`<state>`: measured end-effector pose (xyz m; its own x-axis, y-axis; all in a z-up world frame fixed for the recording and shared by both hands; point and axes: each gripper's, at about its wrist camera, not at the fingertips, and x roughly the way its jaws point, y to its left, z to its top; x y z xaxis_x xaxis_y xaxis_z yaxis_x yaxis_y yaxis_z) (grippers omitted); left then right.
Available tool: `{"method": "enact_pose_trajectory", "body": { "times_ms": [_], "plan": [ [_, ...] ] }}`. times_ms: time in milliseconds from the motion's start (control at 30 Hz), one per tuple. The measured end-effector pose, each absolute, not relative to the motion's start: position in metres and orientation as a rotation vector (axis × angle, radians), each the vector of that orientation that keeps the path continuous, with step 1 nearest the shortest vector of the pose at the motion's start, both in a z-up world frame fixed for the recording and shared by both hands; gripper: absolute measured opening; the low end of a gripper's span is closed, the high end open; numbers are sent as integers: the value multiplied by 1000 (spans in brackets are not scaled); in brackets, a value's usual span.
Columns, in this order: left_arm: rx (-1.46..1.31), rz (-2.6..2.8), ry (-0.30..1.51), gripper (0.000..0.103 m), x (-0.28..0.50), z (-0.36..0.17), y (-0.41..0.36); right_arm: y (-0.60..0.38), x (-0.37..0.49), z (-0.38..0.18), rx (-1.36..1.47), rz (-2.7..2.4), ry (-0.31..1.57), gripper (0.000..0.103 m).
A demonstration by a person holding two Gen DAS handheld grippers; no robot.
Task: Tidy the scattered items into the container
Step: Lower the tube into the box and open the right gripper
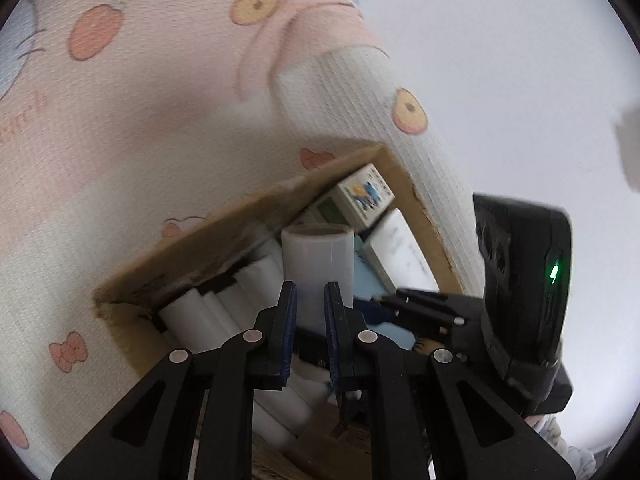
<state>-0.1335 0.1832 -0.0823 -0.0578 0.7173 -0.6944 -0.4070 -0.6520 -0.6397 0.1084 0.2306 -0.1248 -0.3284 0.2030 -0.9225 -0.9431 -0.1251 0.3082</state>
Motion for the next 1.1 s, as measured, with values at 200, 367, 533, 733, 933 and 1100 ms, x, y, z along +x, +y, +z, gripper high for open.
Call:
{"method": "enact_pose_trajectory", "body": {
  "times_ms": [200, 367, 533, 733, 933, 1100],
  "plan": [
    [-1343, 1879, -414, 14, -141, -64, 150, 237, 89, -149, -1078, 1590, 1224, 40],
    [-1267, 1991, -326, 14, -136, -47, 140, 244, 75, -166, -1216, 1551, 1199, 40],
    [-1219, 2039, -222, 15, -128, -41, 143, 252, 67, -181, -1274, 1519, 1203, 41],
    [-1238, 2020, -179, 16, -124, -47, 153, 252, 63, -182, -1294, 1491, 1197, 40],
    [-1258, 1984, -171, 20, -120, -52, 158, 246, 74, -165, -1240, 1506, 1168, 40],
    [-1298, 1914, -152, 20, -117, -55, 166, 234, 85, -154, -1207, 1536, 1183, 39]
  ]
}}
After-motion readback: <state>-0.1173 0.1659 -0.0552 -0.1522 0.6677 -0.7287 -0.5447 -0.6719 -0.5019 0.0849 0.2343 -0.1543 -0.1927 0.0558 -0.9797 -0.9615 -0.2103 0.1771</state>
